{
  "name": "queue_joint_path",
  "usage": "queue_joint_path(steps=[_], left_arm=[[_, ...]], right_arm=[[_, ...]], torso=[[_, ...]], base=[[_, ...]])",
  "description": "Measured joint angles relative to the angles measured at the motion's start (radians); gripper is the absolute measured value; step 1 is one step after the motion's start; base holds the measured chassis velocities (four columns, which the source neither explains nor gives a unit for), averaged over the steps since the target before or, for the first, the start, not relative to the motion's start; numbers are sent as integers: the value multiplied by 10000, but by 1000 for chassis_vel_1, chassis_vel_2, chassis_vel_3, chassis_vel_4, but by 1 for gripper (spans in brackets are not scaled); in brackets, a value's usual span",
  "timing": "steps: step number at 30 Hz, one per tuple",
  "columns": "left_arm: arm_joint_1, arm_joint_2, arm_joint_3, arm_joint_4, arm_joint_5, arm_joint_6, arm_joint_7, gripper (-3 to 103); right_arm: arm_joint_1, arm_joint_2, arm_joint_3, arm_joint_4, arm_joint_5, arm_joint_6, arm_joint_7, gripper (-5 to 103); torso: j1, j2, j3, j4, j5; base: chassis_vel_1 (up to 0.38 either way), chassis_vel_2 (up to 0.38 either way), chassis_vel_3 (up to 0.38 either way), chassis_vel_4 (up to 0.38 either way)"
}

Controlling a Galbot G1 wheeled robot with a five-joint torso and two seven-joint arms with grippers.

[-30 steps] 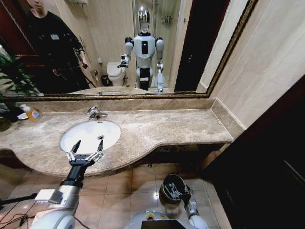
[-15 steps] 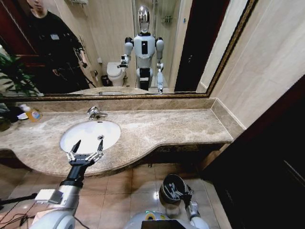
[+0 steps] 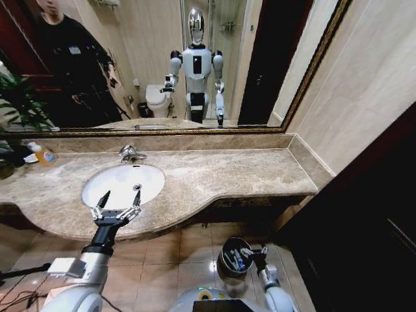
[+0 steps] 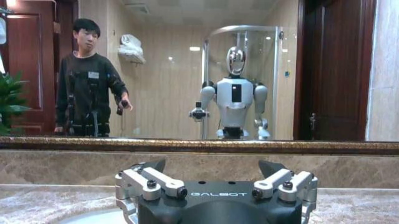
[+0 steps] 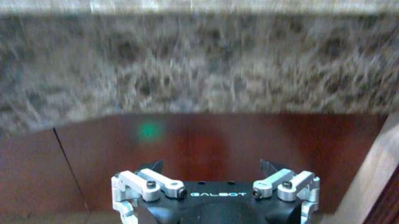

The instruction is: Pick up the trash from the sink and place it in the trash bin.

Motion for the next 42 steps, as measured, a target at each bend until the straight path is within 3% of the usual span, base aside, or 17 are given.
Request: queue_joint_path(steps=[15,30,42], left_arm=[[0,0,0,0,0,0,0,100],[0,0,0,0,0,0,0,100],[0,0,0,-1,0,0,0,100]], right_arm=[[-573,30,9,3722,476,-1169,838,100],[-790,158,472,6039,636,-1787,498,100],[-890,-340,692,7895,1036,-2529,753,100]], torso=[[0,0,0,1,0],[0,0,0,1,0],[0,0,0,1,0]], base=[[0,0,0,0],[0,0,0,0],[0,0,0,0]])
